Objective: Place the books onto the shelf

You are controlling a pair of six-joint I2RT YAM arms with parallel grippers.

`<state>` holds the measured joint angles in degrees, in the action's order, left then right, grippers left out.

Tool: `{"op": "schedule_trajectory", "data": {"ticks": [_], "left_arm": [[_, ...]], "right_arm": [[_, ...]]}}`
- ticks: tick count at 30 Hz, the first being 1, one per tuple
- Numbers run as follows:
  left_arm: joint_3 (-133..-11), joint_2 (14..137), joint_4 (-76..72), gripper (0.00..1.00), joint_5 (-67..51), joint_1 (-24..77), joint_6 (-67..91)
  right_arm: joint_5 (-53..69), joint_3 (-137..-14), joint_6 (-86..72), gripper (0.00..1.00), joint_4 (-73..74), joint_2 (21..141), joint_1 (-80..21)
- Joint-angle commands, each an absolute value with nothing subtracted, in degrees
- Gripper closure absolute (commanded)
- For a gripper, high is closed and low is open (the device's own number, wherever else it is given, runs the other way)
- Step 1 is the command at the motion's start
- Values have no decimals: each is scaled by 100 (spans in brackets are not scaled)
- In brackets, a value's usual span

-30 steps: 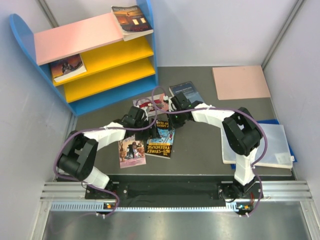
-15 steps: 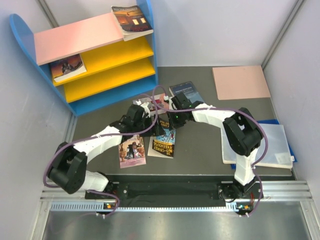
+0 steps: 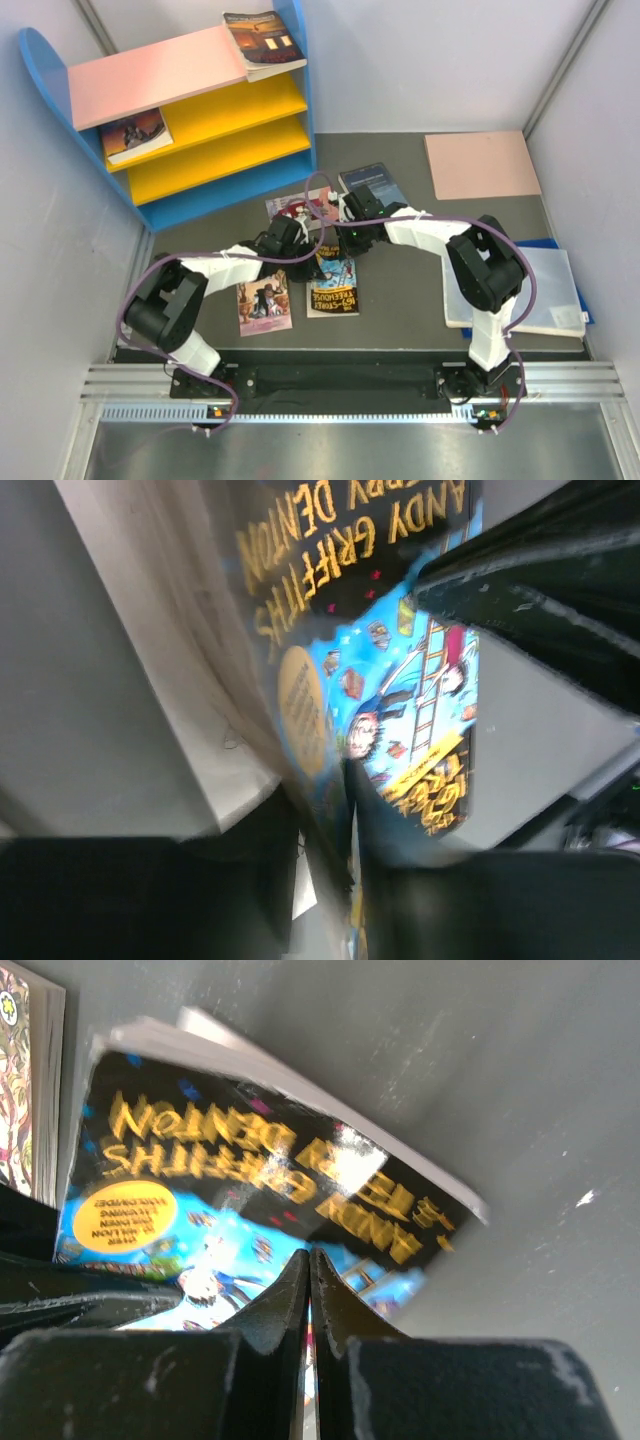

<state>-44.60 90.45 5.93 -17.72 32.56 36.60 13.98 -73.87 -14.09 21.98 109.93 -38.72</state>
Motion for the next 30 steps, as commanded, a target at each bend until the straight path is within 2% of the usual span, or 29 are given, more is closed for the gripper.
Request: {"op": "schedule_trajectory", "data": {"ticks": [1,5,7,11,14,17,20,25,30], "left_arm": [[-4667,9272,44,99,-2312,3366,3771],[-4763,9062,105,100,-2163,3366,3674],[-4860,8807,237,100,-2092,3366,3560],[-5018,8351,448,100,-1846,3358,3367],[-5036,8016,413,100,-1731,3358,3305],[-4922,7709,124,100,-1872,3366,3287],[-4782,7445,-254,100,-2065,3358,3375],[-4746,7365,-360,100,-2390,3366,3489],[-4614,7348,-641,100,-2522,3366,3673]], "right_arm": [[1415,-7216,-1362,100,2241,10908,-3938],[1476,-6875,-1362,100,1882,10452,-3885],[1616,-6585,-1415,95,1331,9977,-3754],[2782,-5593,-1731,67,353,9291,-3201],[3381,-4986,-1854,54,-332,8808,-2734],[3831,-4572,-1714,46,-861,8456,-2470],[4279,-4439,-1556,44,-1080,8393,-2329],[5105,-4017,-2291,43,-2696,8420,-2162],[5352,-4069,-2689,43,-3409,8657,-2162]]}}
